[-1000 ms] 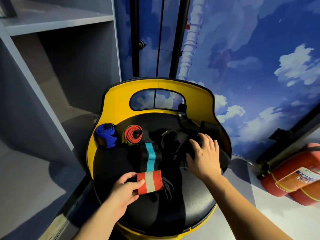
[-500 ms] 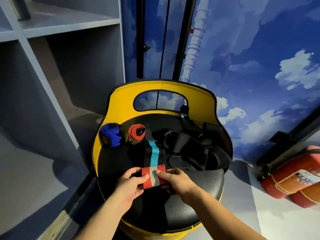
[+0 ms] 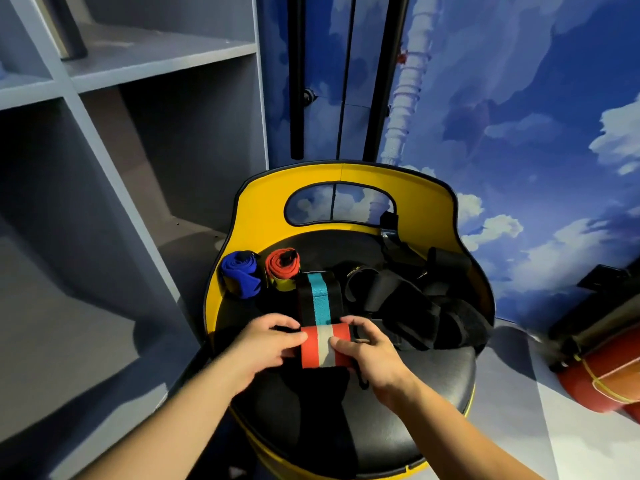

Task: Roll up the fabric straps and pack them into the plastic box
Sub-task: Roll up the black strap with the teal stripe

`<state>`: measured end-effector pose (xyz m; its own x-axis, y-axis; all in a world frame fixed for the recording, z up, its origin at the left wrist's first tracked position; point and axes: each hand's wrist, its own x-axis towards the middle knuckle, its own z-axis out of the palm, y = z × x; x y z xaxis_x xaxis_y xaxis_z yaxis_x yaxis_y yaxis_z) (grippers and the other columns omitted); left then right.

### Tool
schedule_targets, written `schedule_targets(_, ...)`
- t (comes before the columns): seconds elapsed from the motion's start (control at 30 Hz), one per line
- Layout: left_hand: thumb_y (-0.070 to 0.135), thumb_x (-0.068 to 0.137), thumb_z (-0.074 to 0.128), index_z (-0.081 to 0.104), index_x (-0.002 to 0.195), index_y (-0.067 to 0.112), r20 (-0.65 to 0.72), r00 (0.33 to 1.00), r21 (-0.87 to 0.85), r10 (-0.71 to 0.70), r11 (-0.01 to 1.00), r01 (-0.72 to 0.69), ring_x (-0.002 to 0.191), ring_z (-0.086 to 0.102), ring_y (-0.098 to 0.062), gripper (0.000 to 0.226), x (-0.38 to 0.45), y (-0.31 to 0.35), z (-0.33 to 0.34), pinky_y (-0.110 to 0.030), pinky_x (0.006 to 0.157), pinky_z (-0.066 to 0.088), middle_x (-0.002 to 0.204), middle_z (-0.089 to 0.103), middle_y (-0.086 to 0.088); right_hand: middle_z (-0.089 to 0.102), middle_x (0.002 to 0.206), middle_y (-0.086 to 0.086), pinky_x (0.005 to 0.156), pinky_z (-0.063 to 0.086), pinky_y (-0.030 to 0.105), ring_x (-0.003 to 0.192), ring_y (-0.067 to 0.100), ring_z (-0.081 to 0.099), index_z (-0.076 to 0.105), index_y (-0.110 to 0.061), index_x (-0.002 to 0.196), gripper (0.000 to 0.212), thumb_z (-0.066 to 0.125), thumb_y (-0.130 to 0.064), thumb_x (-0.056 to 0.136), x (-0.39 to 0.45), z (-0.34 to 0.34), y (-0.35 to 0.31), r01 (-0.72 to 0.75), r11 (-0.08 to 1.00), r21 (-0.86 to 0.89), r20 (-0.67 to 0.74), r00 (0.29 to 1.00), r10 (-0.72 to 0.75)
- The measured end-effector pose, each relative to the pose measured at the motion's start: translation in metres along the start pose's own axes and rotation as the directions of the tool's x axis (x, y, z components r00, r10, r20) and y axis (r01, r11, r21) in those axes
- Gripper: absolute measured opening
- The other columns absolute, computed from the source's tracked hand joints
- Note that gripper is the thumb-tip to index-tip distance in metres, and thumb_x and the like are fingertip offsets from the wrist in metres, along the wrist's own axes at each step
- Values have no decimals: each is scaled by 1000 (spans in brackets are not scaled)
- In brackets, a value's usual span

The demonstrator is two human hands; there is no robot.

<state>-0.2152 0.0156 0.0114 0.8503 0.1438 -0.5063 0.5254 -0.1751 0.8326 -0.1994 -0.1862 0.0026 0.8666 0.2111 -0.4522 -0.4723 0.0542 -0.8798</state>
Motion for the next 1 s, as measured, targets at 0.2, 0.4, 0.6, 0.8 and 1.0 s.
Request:
schedule_targets(0.2, 29, 82, 79, 63, 116, 31, -181, 712, 780, 679, 539, -317, 117, 53, -21, 38, 58, 40, -39, -40, 101, 45, 119, 67, 8, 69, 108, 29, 75, 58, 41, 80, 30, 70, 65, -18, 113, 34, 78, -6, 83, 5, -6, 2, -21, 1000, -6, 12, 1000, 21)
schedule_targets(0.4, 62, 74, 75, 43, 141, 32, 41, 834, 992, 551, 80, -102, 136, 36, -28, 80, 111, 72, -29, -43, 111, 27, 138, 57, 2, 74, 100, 22, 66, 58, 33, 77, 27, 72, 66, -17, 113, 33, 78, -5, 83, 6, -13, 1, -25, 999, 20, 16, 1000, 24)
schedule_targets(0.6, 60, 75, 72, 48, 128, 35, 33, 842, 998, 539, 30, -58, 119, 50, -27, 64, 134, 71, -25, -46, 108, 28, 120, 66, 3, 75, 96, 19, 78, 61, 39, 79, 27, 73, 67, -15, 110, 30, 77, -5, 84, 12, -20, 5, -25, 999, 26, 3, 1000, 25)
schedule_targets(0.8, 51, 79, 74, 49, 134, 34, 87, 835, 981, 544, 100, -168, 117, 56, -28, 63, 145, 65, -41, -48, 114, 27, 121, 67, 3, 76, 92, 11, 83, 59, 43, 79, 24, 72, 67, -17, 108, 26, 75, -6, 85, 16, -22, 8, -24, 1000, 15, -1, 1000, 24)
schedule_targets(1.0, 49, 76, 81, 54, 131, 30, 5, 794, 963, 607, 210, -167, 112, 60, -33, 64, 156, 62, -56, -49, 112, 31, 118, 71, -2, 74, 87, 7, 65, 57, 28, 72, 18, 71, 66, -12, 108, 26, 74, -2, 85, 13, -29, 10, -43, 999, -6, -15, 999, 43)
